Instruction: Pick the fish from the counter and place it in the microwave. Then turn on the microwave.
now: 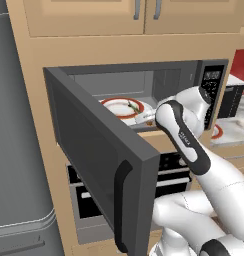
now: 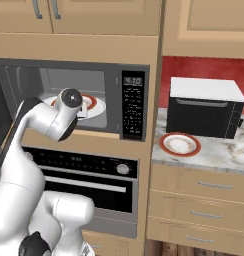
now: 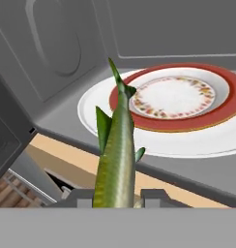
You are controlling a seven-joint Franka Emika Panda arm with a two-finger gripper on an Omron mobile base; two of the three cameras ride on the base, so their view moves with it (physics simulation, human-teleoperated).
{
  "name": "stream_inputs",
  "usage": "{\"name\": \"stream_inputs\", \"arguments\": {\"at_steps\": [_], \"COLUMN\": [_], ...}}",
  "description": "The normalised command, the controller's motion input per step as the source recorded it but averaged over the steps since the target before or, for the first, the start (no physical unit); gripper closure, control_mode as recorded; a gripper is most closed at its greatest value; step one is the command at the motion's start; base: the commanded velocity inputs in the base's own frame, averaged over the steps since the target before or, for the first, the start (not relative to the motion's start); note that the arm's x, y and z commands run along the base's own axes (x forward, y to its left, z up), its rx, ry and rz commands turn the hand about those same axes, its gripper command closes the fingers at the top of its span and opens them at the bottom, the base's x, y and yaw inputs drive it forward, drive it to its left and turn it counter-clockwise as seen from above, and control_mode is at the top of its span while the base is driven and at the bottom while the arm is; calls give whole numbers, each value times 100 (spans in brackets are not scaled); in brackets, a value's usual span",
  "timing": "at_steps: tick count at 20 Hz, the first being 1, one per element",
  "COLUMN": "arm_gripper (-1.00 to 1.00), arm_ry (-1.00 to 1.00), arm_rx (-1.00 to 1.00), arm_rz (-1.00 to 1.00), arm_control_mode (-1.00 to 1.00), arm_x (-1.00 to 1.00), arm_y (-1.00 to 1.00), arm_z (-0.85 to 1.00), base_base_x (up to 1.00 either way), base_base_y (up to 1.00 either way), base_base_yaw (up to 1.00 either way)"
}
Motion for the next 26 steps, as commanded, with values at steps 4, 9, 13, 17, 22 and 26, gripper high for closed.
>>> {"name": "stream_inputs", "arguments": {"at_steps": [4, 9, 13, 17, 22, 26], "arm_gripper": [100, 100, 100, 100, 100, 100], "arm_ry": [0, -7, -12, -13, -3, 0], "arm_rx": [0, 0, 0, 0, 0, 0], "arm_rz": [0, -1, -1, 0, -1, -4], "arm_control_mode": [-100, -100, -100, -100, -100, -100], "arm_x": [27, 28, 26, 24, 22, 25], "arm_y": [15, 17, 15, 4, 0, 1], "arm_z": [4, 0, 0, 1, 0, 0], "base_base_x": [0, 0, 0, 0, 0, 0], "base_base_y": [0, 0, 0, 0, 0, 0], "base_base_yaw": [0, 0, 0, 0, 0, 0]}}
